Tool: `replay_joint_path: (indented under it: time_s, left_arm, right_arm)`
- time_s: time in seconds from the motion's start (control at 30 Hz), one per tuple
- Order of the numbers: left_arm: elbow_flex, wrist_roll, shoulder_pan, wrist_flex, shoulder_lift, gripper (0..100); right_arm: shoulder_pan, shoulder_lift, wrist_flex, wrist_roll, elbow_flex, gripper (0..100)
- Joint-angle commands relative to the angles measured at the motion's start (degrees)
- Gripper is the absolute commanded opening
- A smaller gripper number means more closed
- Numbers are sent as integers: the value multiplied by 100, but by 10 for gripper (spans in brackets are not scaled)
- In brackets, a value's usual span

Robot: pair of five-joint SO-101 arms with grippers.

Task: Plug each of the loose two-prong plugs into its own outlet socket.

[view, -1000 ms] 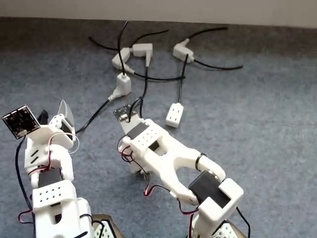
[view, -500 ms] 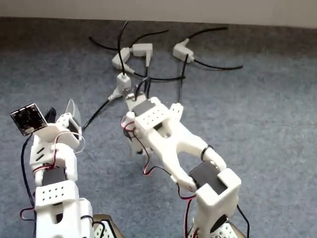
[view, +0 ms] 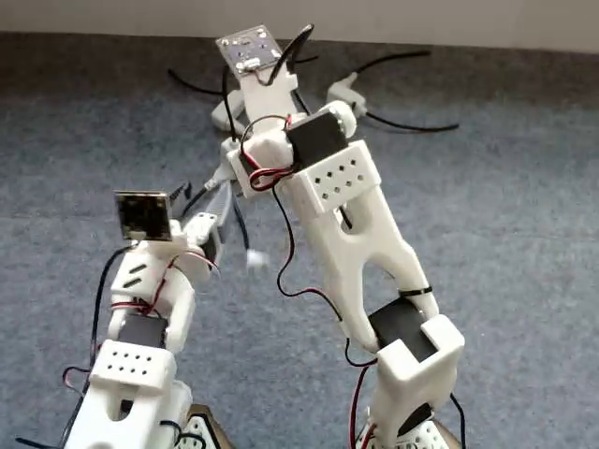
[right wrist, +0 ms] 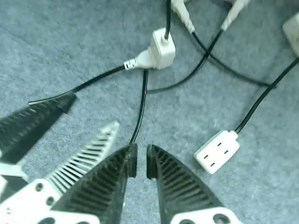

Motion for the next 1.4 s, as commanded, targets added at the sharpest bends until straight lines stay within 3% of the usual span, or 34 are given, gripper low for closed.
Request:
replay_joint_path:
  time_s: [0.0,0.1,0.2,0.4,0.57,0.83,0.93,1.13,1.37]
  left_arm:
    - [-233,-589,963,-141,-40,207]
    - [-374,-677,1437,-141,-40,207]
    - [-418,-677,1367,-141,-40,207]
    - [-391,-651,-136,-176,-40,207]
    - [-251,-642,-1191,-747,-31,207]
    - [101,-642,-1727,-1371,-22,207]
    - [66,-589,-1833,-1380,-4,207]
    - [22,826,-2475,-1380,4,207]
    - [-22,941,-2484,-1371,13,207]
  right_arm:
    - [-57,-48,242,554,-875,34]
    - [-40,-22,268,589,-1112,33]
    - [136,-13,365,571,-989,33]
    - [602,-22,514,563,259,38]
    - [259,-48,523,360,971,39]
    - [-435,-48,505,-255,2193,139]
    - [-585,-57,286,-677,2607,138]
    - [-892,-66,-743,-756,3873,138]
    - [-1086,-66,-1886,-765,4989,138]
